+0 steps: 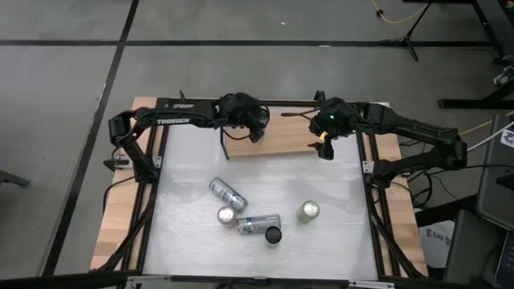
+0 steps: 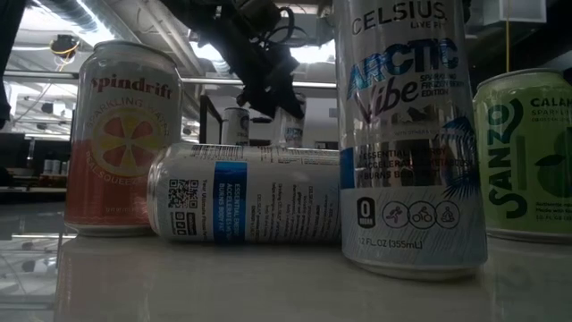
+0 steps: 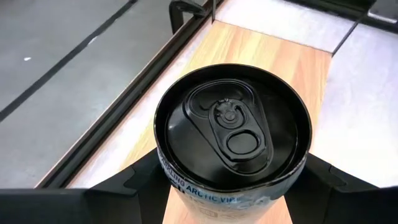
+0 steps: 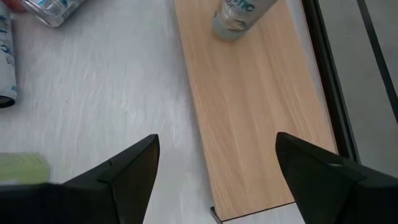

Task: Place canned beverage on shelf
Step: Put the white-blue soda can aligned with the other white-blue soda can on the shelf

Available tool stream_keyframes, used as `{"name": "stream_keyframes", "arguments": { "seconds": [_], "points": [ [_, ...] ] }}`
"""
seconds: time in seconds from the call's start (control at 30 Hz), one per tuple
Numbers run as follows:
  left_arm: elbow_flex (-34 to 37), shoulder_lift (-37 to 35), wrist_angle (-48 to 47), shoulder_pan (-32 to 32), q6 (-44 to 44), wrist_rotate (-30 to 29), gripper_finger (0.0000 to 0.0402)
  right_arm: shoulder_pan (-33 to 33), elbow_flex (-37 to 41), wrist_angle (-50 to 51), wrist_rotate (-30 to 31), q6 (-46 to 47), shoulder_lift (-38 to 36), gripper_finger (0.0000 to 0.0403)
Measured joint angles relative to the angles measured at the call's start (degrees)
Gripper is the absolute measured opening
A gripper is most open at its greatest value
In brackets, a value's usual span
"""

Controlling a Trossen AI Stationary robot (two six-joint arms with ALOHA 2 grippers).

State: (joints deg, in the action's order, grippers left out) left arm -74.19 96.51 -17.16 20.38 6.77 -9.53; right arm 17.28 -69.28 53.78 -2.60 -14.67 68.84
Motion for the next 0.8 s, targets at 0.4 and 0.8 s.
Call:
{"name": "stream_keyframes", "arguments": {
  "seconds": [0.4, 0.8],
  "points": [
    [0.0, -2.4, -5.4, -5.0, 0.8, -5.6, 0.0229, 0.0, 0.0, 0.0, 0.0, 0.0, 0.0, 0.0312],
    [5.2, -11.2, -7.2, -5.9, 2.6, -10.1, 0.0229, 0.0, 0.0, -0.1, 0.0, 0.0, 0.0, 0.0312]
  ]
}}
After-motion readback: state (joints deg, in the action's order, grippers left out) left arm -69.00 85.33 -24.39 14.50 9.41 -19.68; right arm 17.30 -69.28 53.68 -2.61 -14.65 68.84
